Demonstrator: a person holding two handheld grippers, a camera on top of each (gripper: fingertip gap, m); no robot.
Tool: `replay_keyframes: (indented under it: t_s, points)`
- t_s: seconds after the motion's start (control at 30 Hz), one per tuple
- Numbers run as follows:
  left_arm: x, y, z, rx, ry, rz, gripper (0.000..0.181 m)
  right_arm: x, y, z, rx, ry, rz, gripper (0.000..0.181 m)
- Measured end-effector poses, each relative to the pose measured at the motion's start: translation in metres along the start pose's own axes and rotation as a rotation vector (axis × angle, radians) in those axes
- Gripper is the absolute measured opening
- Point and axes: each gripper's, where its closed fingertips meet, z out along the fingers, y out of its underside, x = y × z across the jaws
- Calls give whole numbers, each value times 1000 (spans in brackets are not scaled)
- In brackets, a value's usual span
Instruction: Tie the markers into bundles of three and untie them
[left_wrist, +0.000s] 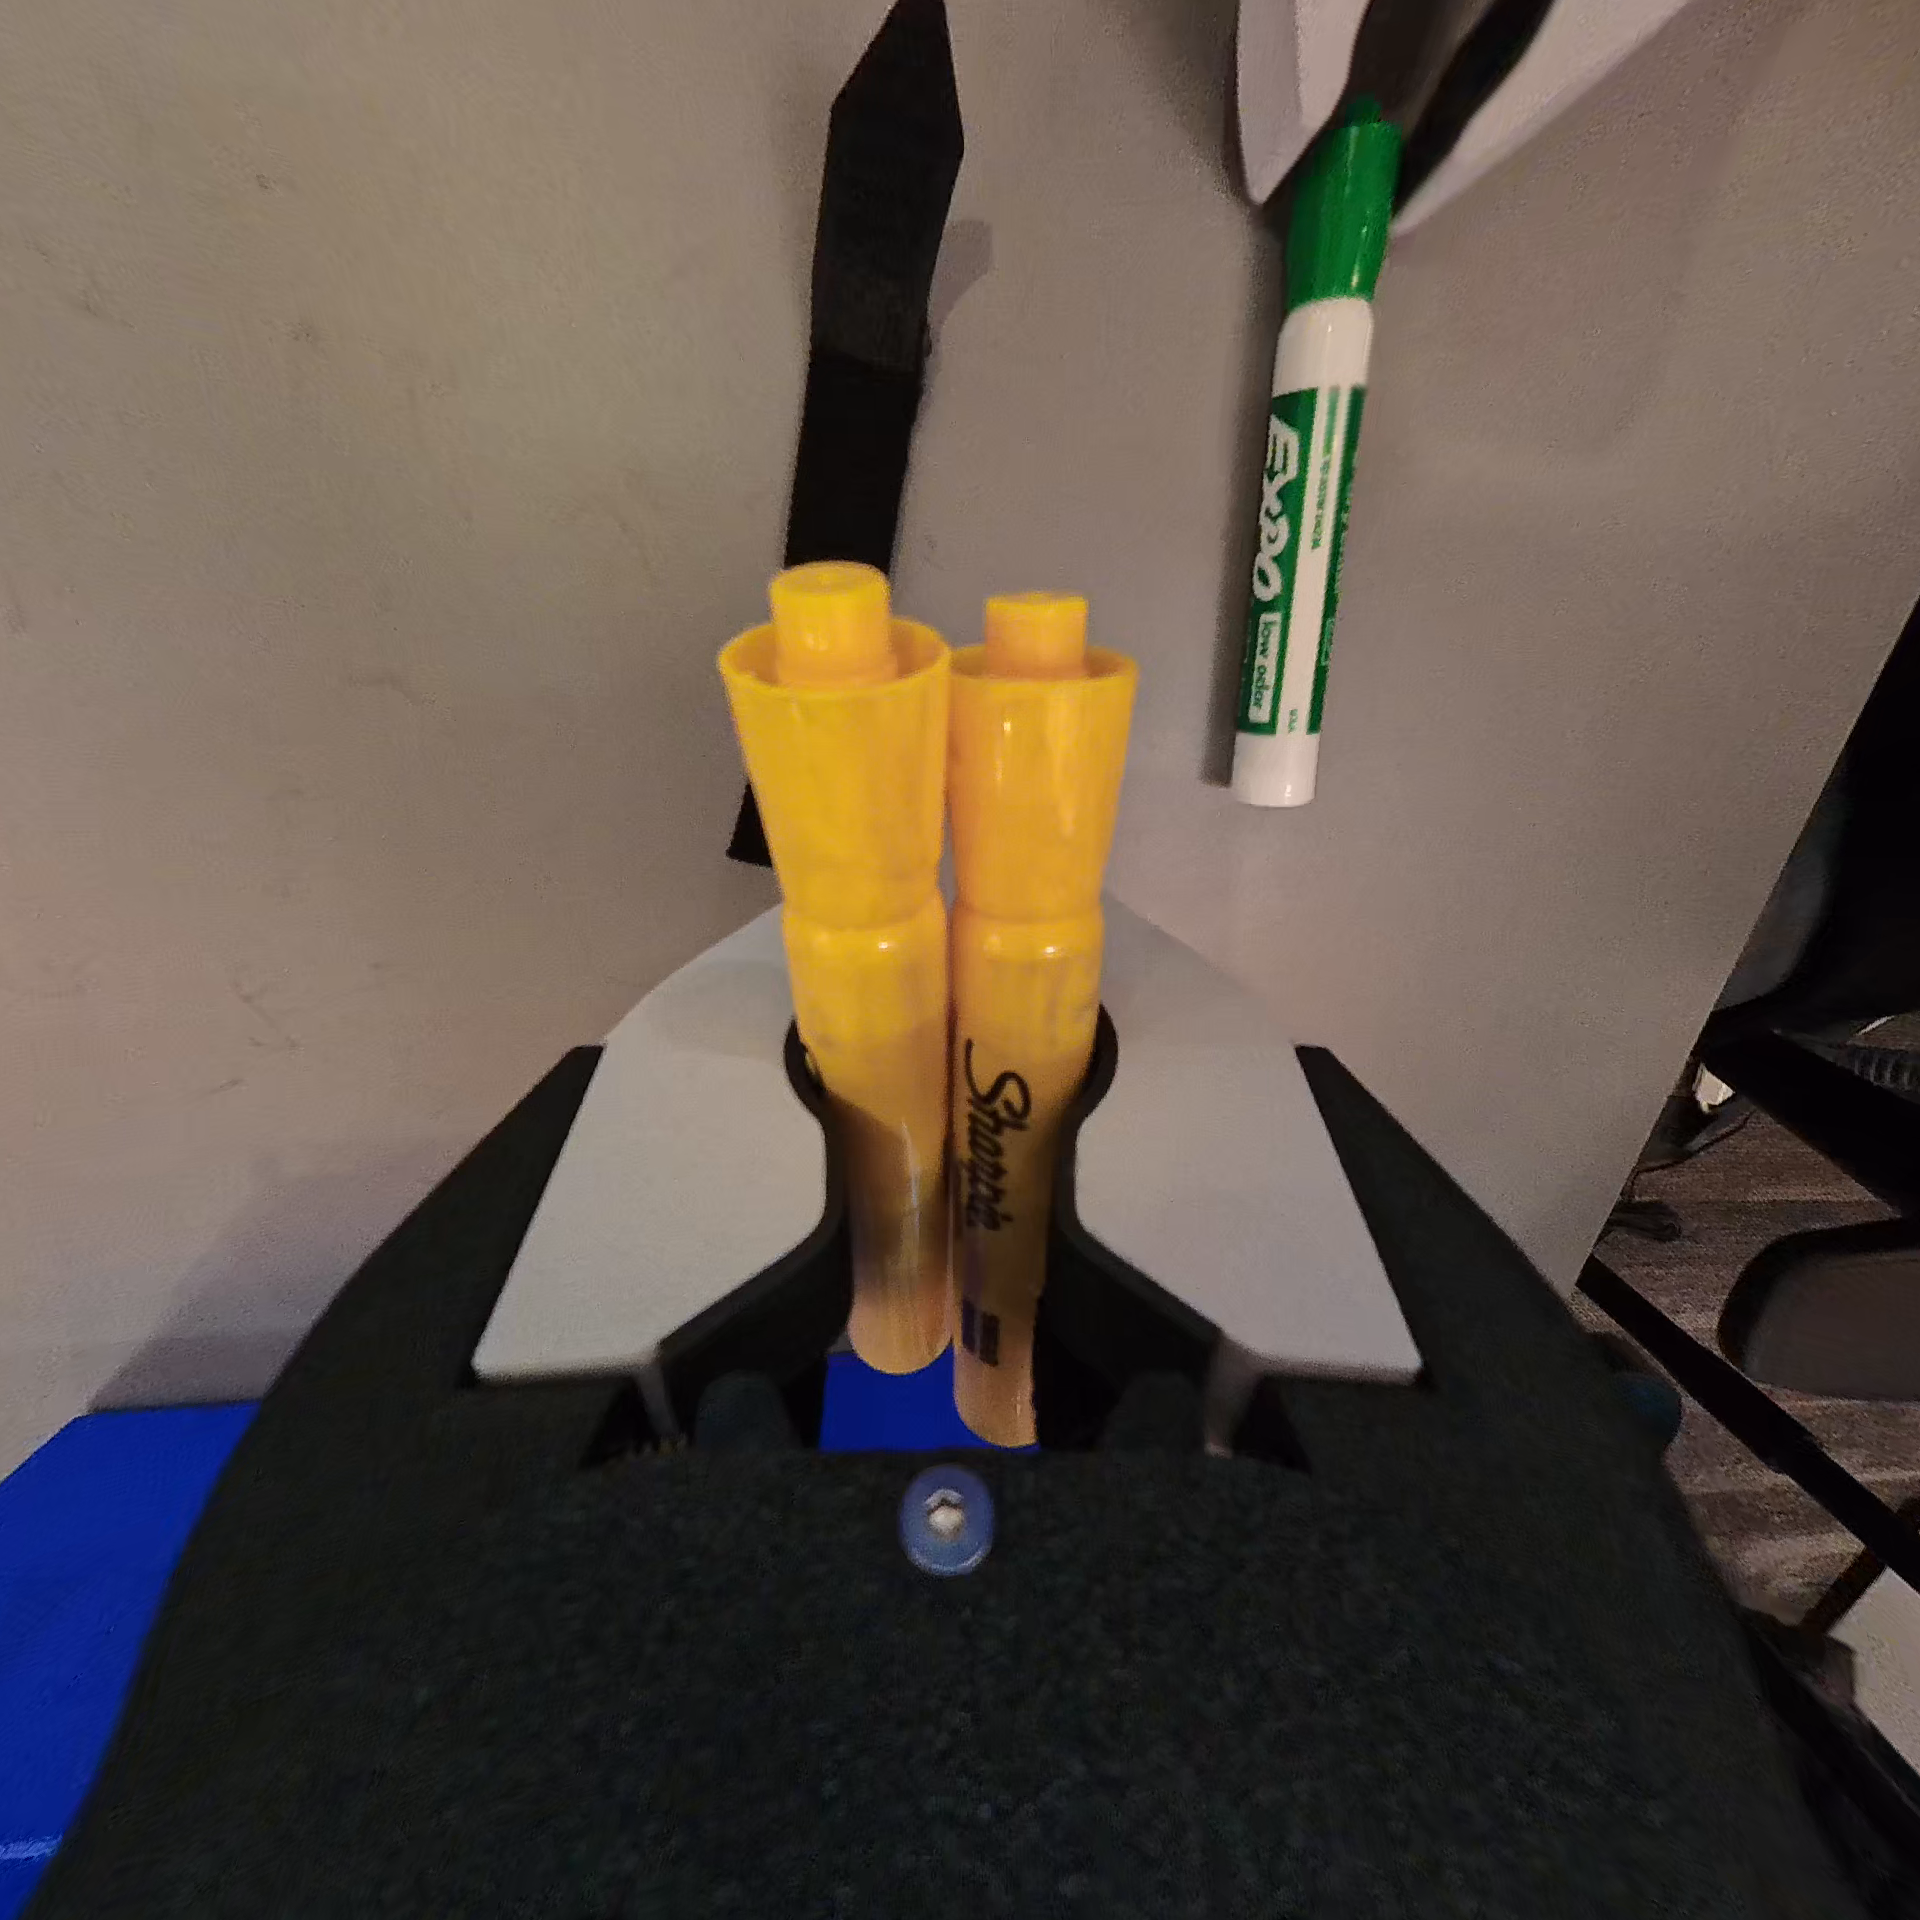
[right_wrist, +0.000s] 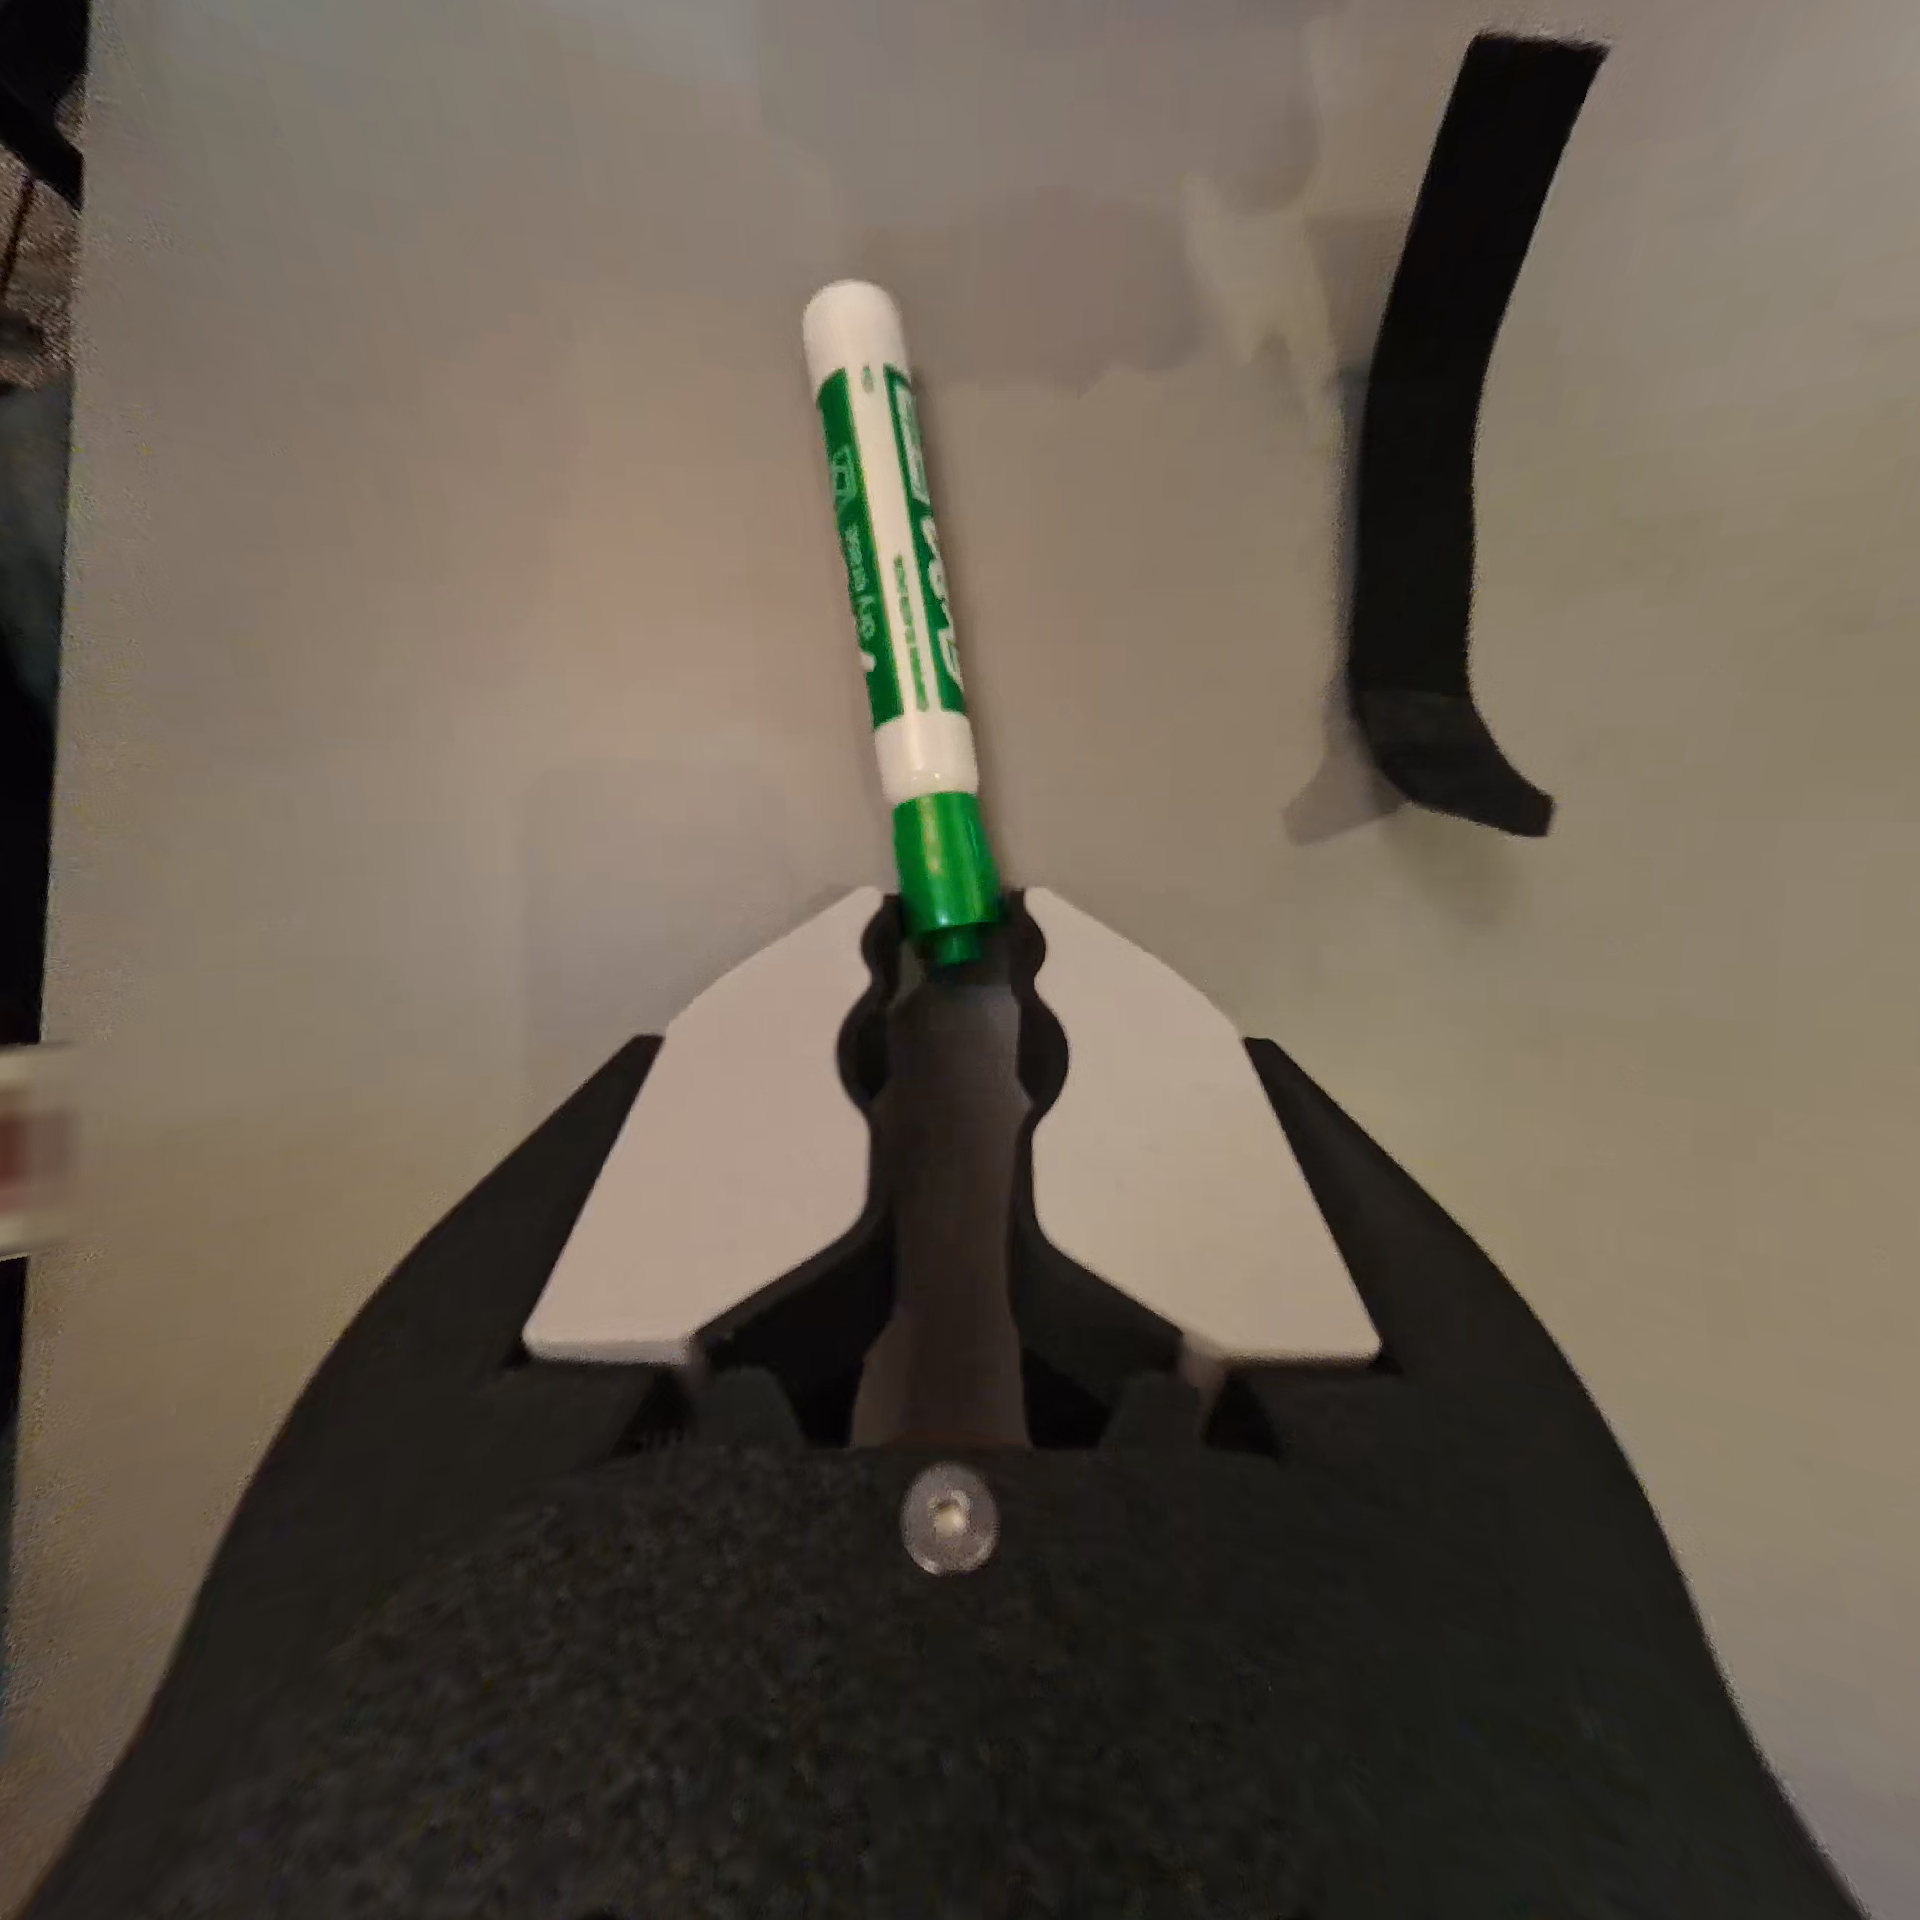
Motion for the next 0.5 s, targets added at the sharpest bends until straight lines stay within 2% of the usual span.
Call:
replay_keyframes:
  t_s: [0.07,0.17,0.37,0.5]
  points:
    - [-1,-2,0,-6,-3,8,41,7,0,-2,13,39,20,19]
    - [-1,-3,3,-27,-1,19,41,12,-9,-17,111,47,67,18]
    - [-3,-3,15,-82,14,38,41,27,-23,-73,229,149,103,18]
    - [1,-6,25,-109,36,64,41,35,-45,-108,344,199,108,18]
